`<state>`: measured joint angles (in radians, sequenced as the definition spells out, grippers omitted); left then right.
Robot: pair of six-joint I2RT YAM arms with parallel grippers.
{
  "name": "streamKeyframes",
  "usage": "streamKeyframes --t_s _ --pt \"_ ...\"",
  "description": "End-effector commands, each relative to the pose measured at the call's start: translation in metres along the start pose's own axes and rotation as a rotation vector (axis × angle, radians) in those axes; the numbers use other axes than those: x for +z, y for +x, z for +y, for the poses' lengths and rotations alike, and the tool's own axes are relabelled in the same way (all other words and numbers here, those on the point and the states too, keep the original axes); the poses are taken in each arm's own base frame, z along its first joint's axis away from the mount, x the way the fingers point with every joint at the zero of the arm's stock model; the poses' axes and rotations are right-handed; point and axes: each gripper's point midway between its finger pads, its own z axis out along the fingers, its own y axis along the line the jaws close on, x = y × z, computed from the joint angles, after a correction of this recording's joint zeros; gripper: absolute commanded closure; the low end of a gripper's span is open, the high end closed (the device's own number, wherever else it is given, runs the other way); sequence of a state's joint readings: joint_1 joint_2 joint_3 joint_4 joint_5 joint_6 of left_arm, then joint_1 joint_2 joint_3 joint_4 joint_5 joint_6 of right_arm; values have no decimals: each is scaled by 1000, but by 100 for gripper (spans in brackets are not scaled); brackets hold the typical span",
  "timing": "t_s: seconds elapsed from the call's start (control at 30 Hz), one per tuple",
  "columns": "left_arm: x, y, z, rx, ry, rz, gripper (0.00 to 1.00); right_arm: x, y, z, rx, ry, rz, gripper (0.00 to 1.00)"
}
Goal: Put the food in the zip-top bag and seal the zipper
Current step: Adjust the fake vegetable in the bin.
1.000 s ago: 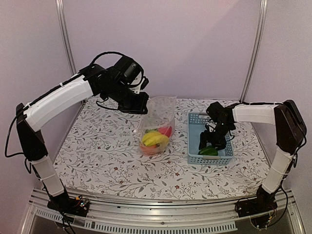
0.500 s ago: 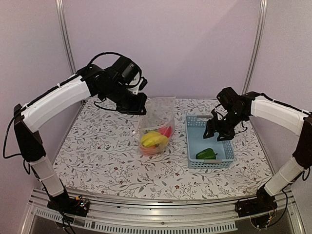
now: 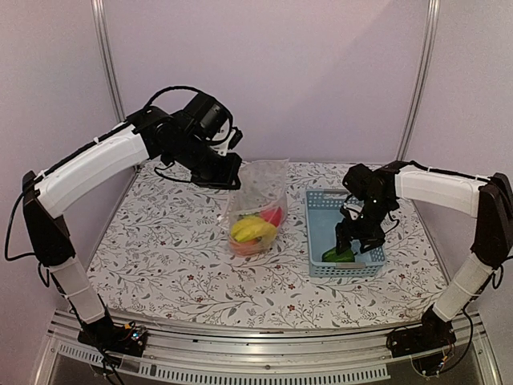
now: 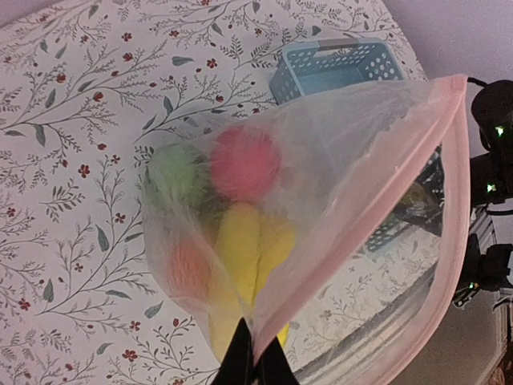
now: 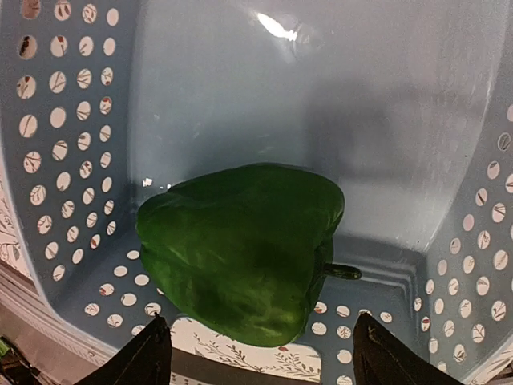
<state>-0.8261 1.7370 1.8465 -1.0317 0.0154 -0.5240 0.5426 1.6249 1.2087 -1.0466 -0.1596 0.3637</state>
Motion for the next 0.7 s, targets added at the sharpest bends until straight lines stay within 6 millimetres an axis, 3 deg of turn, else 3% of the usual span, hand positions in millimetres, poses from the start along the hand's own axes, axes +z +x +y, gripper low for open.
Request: streamKeyframes --t_s 0.0,0.13,0.37,0.43,0.57,0.67 --pt "-6 -4 2 -2 15 -22 99 19 7 -12 -31 74 60 24" --pt "-5 -5 1 2 14 -26 99 32 -7 -23 -11 121 42 25" --pt "-3 -9 -1 10 26 -27 98 27 -75 -37 197 60 -114 26" --pt "-3 -10 -2 14 26 -31 99 20 -88 -30 230 16 -137 26" --pt "-6 -12 -2 16 22 -38 99 -11 -102 -11 229 -73 -201 25" --pt "-6 -8 1 10 14 -35 98 -29 -104 -14 174 -45 -246 25"
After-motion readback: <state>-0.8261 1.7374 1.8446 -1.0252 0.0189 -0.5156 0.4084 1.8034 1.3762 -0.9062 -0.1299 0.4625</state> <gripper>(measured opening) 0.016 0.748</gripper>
